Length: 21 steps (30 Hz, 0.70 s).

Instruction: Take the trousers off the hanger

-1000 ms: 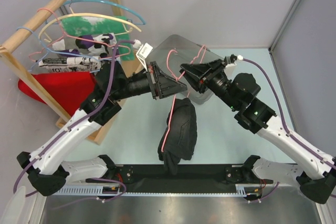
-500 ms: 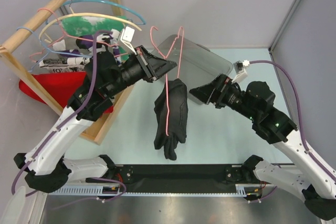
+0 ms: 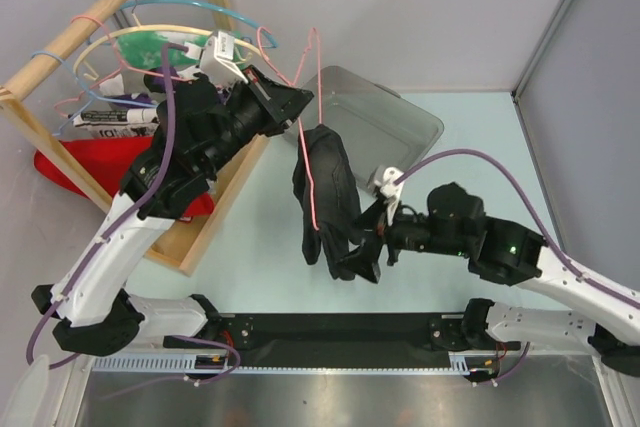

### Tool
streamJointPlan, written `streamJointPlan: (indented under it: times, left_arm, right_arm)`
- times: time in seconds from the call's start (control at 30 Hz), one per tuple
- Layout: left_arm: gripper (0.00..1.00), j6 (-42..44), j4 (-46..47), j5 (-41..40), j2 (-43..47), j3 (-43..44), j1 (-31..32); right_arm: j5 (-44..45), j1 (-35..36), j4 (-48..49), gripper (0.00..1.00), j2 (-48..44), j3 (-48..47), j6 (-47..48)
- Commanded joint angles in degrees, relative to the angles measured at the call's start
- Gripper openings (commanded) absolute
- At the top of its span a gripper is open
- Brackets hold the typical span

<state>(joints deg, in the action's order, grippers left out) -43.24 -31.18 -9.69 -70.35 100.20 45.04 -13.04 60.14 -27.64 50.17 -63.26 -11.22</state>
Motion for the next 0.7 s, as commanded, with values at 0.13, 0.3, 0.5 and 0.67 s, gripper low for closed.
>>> streamJointPlan:
  times: [0.13,0.3,0.5,0.67]
  left_arm:
    - [0.00,-0.44,4.11,-4.02,-0.75,8.24,-0.21]
    - [0.00,-0.79,3.67,-4.19,0.03,7.64,-0.21]
    - [0.00,-1.75,3.58,-6.12,1.26,6.67,-0.21]
    - [0.00,-1.58,3.85,-4.82,1.09,6.76,-0.21]
  right_arm:
    - [31.88,15.79,2.49,1.00,5.98,-1.60,9.99]
    - [40.19,18.00,6.44,1.00,7.13,-1.17,8.23]
    - [45.02,22.12,10.23,1.00,8.36,-0.37,9.46]
    - [44.76,23.88,12.43,1.00,9.15,-0.54,10.08]
